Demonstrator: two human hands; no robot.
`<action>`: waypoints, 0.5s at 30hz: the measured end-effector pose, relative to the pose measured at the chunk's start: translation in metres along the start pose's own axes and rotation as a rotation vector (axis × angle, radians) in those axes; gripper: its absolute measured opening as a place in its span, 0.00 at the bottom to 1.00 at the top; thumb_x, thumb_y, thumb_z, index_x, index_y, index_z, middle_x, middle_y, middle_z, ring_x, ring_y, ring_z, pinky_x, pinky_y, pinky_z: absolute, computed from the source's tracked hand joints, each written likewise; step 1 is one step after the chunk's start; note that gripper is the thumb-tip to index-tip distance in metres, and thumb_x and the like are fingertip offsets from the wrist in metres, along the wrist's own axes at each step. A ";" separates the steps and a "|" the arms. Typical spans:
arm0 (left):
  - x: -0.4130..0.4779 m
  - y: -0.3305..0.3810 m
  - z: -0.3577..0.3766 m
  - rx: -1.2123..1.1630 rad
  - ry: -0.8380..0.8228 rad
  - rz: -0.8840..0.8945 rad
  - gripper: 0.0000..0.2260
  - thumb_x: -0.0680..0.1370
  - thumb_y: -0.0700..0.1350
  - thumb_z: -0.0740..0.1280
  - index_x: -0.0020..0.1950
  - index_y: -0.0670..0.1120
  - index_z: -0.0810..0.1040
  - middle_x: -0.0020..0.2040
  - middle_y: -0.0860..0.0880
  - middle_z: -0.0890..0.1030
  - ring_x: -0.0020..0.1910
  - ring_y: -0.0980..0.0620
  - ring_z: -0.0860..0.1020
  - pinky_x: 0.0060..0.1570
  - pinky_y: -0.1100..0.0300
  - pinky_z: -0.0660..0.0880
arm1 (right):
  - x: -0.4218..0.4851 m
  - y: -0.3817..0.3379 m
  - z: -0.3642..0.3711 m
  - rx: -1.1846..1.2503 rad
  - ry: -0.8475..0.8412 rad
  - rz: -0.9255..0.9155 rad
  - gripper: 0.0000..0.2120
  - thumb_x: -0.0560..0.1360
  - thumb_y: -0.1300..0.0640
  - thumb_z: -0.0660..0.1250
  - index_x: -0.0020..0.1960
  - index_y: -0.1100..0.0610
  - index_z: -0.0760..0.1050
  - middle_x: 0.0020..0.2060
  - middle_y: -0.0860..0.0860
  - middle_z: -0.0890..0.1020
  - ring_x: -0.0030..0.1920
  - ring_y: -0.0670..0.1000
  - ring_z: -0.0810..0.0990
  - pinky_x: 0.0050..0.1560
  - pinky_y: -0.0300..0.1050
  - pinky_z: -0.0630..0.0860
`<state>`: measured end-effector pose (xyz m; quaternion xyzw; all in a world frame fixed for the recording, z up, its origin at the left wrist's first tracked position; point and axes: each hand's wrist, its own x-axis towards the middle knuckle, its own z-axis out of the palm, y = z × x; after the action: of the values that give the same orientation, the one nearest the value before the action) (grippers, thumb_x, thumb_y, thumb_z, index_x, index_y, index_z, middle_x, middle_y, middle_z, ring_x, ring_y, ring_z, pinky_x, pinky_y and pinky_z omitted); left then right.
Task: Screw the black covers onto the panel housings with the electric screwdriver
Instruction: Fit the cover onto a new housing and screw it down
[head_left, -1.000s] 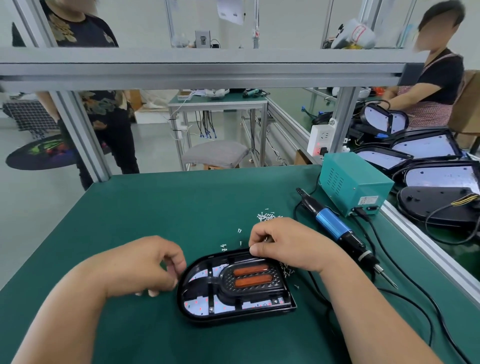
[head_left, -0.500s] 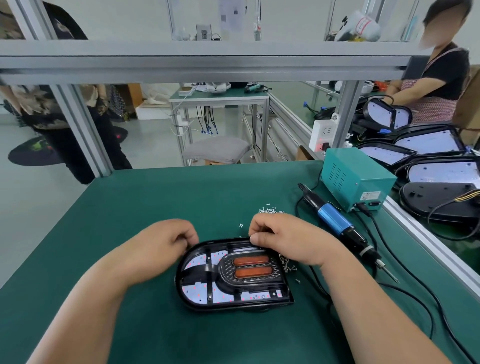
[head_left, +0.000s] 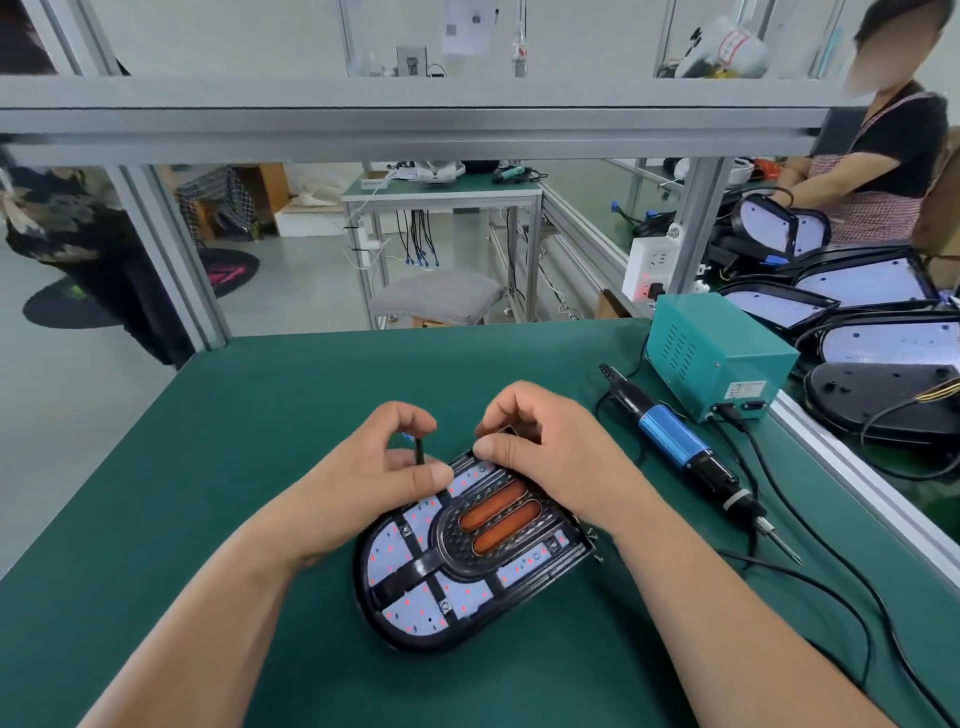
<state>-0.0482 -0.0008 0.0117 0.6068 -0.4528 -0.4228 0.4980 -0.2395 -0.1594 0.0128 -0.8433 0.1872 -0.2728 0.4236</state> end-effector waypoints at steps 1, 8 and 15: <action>-0.001 0.001 0.000 -0.028 -0.022 0.008 0.24 0.71 0.53 0.79 0.63 0.54 0.74 0.51 0.38 0.86 0.46 0.40 0.84 0.52 0.42 0.80 | 0.000 -0.001 0.002 0.034 0.029 -0.006 0.09 0.75 0.50 0.79 0.50 0.47 0.79 0.47 0.46 0.87 0.47 0.48 0.85 0.52 0.46 0.80; -0.002 0.005 0.008 -0.136 -0.057 0.102 0.15 0.77 0.42 0.74 0.63 0.48 0.77 0.54 0.34 0.85 0.46 0.39 0.84 0.50 0.46 0.82 | 0.001 -0.007 0.005 0.400 0.111 0.104 0.19 0.73 0.46 0.77 0.59 0.54 0.80 0.51 0.54 0.88 0.47 0.51 0.86 0.53 0.52 0.83; 0.010 0.010 0.016 -0.371 0.446 0.186 0.08 0.80 0.37 0.71 0.57 0.46 0.78 0.48 0.48 0.82 0.45 0.49 0.81 0.53 0.50 0.79 | 0.001 -0.002 -0.007 0.979 0.090 0.268 0.43 0.78 0.27 0.57 0.69 0.66 0.74 0.53 0.61 0.85 0.47 0.59 0.83 0.50 0.55 0.81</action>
<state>-0.0626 -0.0147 0.0183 0.5392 -0.3013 -0.3071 0.7240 -0.2430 -0.1629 0.0185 -0.5019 0.1620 -0.3081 0.7918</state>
